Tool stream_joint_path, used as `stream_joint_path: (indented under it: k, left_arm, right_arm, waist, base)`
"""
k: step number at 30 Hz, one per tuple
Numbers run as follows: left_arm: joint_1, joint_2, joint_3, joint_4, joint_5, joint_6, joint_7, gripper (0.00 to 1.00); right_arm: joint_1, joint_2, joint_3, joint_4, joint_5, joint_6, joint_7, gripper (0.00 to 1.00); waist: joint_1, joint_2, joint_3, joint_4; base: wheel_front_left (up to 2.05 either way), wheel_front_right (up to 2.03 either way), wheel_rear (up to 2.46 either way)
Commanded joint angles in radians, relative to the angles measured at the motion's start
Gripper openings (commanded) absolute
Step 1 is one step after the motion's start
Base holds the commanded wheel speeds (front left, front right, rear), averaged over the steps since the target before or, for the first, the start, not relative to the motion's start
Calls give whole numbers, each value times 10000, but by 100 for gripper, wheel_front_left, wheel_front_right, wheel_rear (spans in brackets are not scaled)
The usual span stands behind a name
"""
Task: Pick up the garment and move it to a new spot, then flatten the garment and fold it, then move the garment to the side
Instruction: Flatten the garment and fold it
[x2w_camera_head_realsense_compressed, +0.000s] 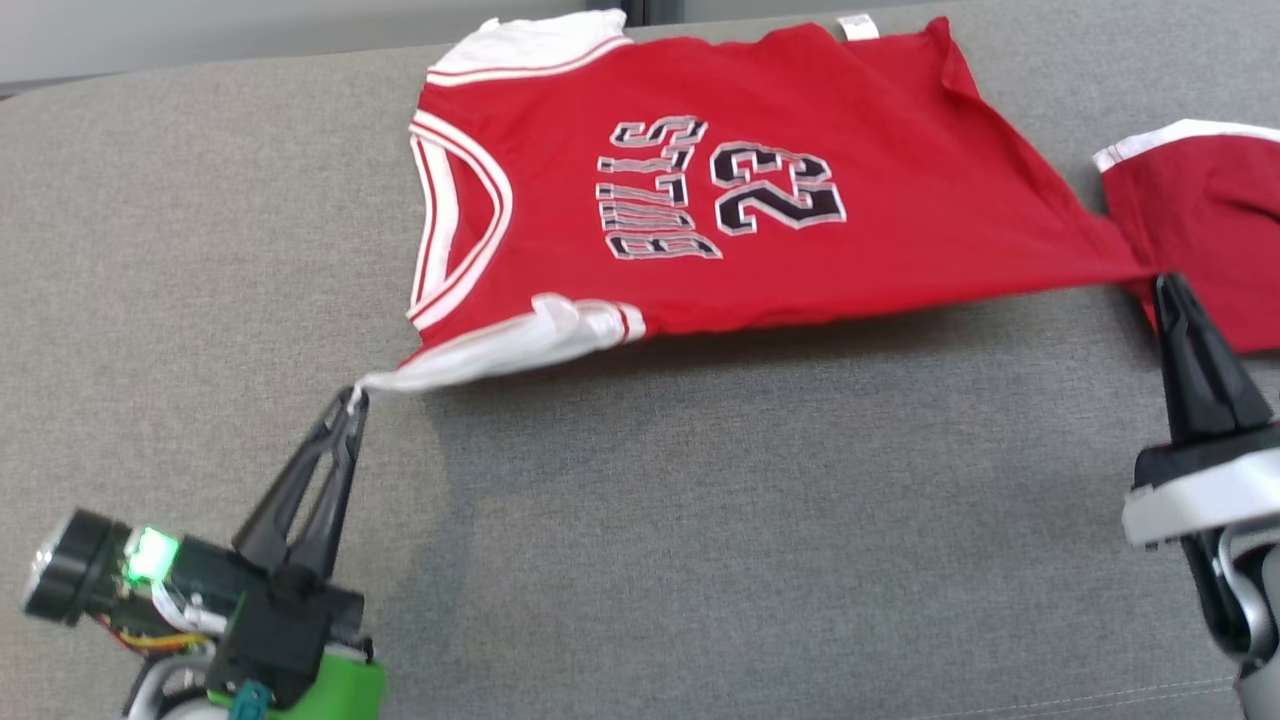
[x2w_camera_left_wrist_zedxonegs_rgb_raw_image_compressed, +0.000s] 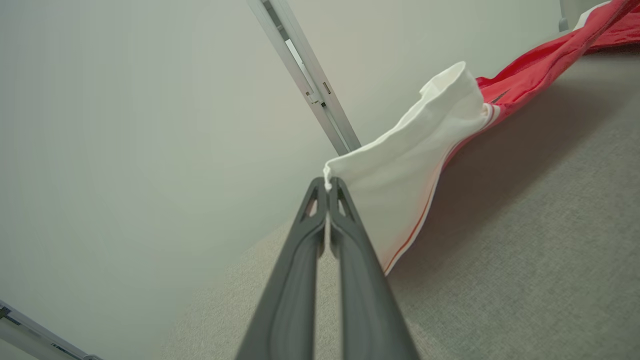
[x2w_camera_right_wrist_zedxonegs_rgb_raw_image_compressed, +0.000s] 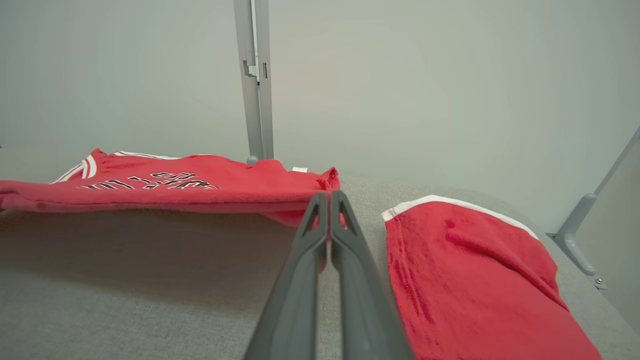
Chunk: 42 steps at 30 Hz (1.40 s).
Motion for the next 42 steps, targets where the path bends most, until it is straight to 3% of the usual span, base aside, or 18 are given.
stream_joint_path:
  k: [1,11,20,35,42]
  left_arm:
    - [345,-38,53,-36,173,-22,12,0]
    - [1517,-463,234,-506,441,36,12,0]
    - [730,-436,541,-580,656,-476,12,0]
    - [-2535,-856,142,1622,1006,-1818,10,0]
    - [-4093,-1000,-14,2262,1262,-1975,12,0]
  right_arm:
    - [338,70,-48,-65,3,-10,-27,0]
    - [1715,500,-367,-449,-236,-10,-27,0]
    - [1047,368,-318,-85,-347,-10,-27,0]
    - [-1286,-18,609,1786,-265,-10,-28,0]
    - [-2302,-197,796,2210,-449,-10,-28,0]
  waist:
    - [1,-1,-135,-18]
    - [1,-1,-68,77]
    - [1,-1,216,122]
    - [1,-1,1291,126]
    - [1,-1,1841,109]
  base:
    - [0,0,0]
    - [0,0,0]
    - [0,0,0]
    - [0,0,0]
    - [0,0,0]
